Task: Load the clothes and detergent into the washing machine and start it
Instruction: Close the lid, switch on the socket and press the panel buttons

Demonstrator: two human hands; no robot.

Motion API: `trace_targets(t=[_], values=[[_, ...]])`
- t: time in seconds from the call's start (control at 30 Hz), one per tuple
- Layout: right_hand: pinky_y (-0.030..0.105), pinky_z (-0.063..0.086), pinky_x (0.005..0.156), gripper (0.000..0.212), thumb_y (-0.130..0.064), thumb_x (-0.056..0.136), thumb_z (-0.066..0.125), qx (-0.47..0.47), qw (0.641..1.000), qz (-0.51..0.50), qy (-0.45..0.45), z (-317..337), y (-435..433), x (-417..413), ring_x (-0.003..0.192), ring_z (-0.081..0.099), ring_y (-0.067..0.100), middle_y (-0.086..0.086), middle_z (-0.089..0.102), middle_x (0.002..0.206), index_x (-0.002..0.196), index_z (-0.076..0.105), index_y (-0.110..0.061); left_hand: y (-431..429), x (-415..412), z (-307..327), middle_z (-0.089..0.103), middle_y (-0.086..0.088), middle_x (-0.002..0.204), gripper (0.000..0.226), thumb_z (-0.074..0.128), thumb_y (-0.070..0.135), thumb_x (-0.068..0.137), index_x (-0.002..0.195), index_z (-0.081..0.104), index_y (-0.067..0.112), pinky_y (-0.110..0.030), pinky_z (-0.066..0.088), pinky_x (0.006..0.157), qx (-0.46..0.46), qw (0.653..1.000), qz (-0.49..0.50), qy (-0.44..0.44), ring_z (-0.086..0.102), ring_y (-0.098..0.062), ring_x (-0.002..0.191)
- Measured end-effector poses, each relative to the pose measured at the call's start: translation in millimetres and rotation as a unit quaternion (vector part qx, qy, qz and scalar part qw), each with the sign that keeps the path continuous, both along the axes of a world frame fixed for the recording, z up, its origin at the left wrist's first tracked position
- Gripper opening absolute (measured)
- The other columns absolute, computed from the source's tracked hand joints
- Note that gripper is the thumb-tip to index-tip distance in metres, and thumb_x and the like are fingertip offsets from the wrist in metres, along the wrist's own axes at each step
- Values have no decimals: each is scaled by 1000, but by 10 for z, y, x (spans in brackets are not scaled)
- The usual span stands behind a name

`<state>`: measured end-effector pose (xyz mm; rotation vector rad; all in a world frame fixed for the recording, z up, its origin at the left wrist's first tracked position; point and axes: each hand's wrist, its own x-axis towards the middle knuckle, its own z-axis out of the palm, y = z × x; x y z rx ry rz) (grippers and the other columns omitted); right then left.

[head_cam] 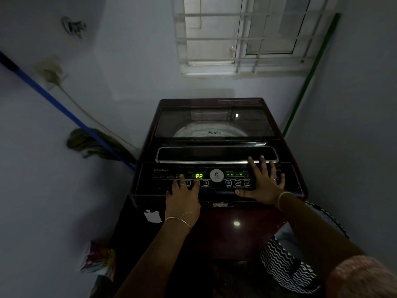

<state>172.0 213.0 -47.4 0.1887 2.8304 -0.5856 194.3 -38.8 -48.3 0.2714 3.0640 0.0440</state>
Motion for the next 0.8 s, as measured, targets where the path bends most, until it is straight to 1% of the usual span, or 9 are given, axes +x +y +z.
trace_targets(t=[0.2, 0.33, 0.53, 0.8], values=[[61, -13, 109, 123, -81, 56, 63, -1, 1000, -2, 1, -11, 3, 0, 140, -33, 27, -6, -34, 153, 144, -17, -49, -51, -1, -16, 6, -17, 158, 66, 47, 39, 93, 149, 14, 33, -51, 34, 110, 18, 1000, -10, -1, 12, -37, 143], [61, -12, 110, 123, -80, 57, 64, 2, 1000, 0, 0, -10, 3, -2, 140, -32, 27, -6, -34, 153, 144, -18, -48, -77, 1, -18, 4, -15, 159, 68, 48, 43, 92, 150, 12, 35, -50, 31, 112, 29, 999, -12, -15, 9, -36, 145], [62, -11, 110, 123, -81, 57, 63, 6, 1000, 1, -1, -8, 1, -5, 140, -32, 27, -5, -34, 154, 144, -18, -48, -41, -4, -8, 3, -18, 158, 71, 52, 35, 91, 150, 13, 32, -51, 30, 112, 22, 1000, -7, -14, 9, -39, 144], [62, -12, 109, 123, -79, 58, 63, 4, 1000, 4, 0, -3, -2, 8, 140, -32, 27, -5, -34, 153, 144, -18, -48, -90, 22, -17, -2, -15, 159, 75, 52, 40, 91, 150, 7, 35, -49, 30, 113, 39, 999, -15, -28, 5, -37, 145]])
